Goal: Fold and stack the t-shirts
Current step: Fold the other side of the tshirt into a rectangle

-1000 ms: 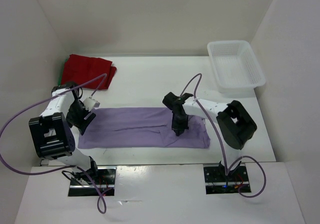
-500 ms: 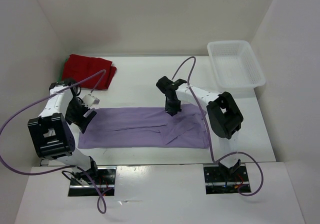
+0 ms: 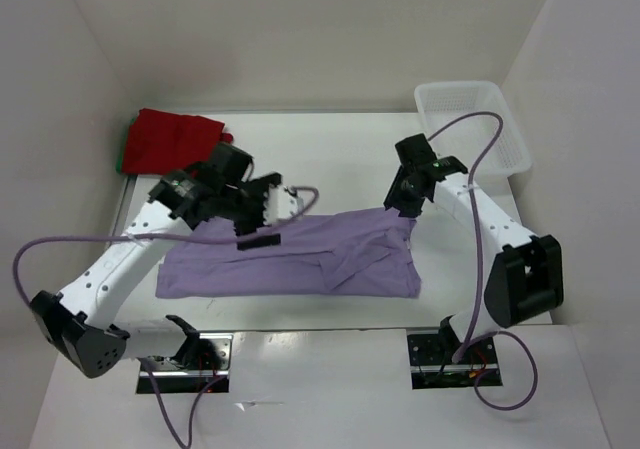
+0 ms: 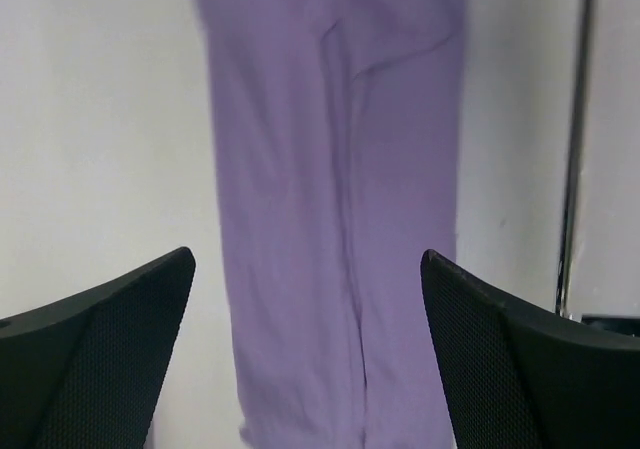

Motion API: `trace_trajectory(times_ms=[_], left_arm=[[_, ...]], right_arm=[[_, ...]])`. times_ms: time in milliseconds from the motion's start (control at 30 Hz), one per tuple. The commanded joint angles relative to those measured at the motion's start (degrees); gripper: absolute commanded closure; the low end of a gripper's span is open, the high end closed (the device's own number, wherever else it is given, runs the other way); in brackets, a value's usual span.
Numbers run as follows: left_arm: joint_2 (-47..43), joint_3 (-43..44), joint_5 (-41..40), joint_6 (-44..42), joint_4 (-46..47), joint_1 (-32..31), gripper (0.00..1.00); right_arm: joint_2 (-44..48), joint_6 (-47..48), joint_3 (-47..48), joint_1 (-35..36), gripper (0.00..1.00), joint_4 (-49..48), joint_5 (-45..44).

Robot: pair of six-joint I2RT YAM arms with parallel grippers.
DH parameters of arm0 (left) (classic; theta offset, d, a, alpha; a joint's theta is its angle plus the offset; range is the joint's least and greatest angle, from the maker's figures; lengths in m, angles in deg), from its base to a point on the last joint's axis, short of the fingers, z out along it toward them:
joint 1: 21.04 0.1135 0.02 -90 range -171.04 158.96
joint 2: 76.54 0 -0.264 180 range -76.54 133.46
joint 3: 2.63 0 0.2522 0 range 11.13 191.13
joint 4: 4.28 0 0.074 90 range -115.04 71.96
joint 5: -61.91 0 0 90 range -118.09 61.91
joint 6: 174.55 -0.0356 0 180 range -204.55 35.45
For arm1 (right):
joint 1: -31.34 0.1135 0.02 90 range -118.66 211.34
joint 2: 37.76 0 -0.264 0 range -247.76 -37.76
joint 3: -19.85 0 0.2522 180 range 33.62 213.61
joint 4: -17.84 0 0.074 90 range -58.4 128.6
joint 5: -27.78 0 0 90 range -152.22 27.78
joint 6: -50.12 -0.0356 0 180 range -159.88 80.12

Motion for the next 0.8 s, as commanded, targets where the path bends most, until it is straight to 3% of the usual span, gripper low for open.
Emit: trace_trajectory(times_ms=[0,33,167,267,500,600,633,667,767], left_arm=[[6.27,-3.95,6.09,-3.36,5.89,-8.82,0.0],[7.5,-5.19,4.42,-3.88,7.21,-14.76,0.0],[14.09,-7.66,-4.01,-1.0,14.15,-27.26,0.0],[18.48,-8.19,-7.88,0.76,20.55,-32.82,0.0],[24.21,-8.71,-12.9,4.28,28.22,-34.16,0.05],[26.05,-9.33,-12.91,6.12,28.93,-34.16,0.21],[27.1,-9.33,-12.91,6.13,29.71,-34.16,0.35],[27.72,-9.33,-12.91,6.91,30.59,-34.16,0.43],[28.87,-9.85,-12.56,6.4,30.6,-34.16,0.51]], right_arm=[[3.93,-1.19,-6.61,-2.14,0.55,-4.18,8.3],[5.25,-1.89,-9.93,-4.5,0.55,-5.59,12.33],[8.34,-1.9,-13.39,-5.84,0.55,-7.62,16.24],[9.13,-1.38,-14.63,-6.37,0.55,-7.09,16.24],[12.03,1.52,-16.55,-13.04,0.55,-6.57,16.76],[12.56,2.76,-17.61,-14.36,0.55,-6.57,17.29],[12.56,2.76,-18.22,-14.37,0.55,-7.09,17.29],[12.56,2.76,-18.23,-14.89,0.55,-7.09,17.9],[11.95,2.76,-18.23,-14.89,0.55,-7.62,18.43]])
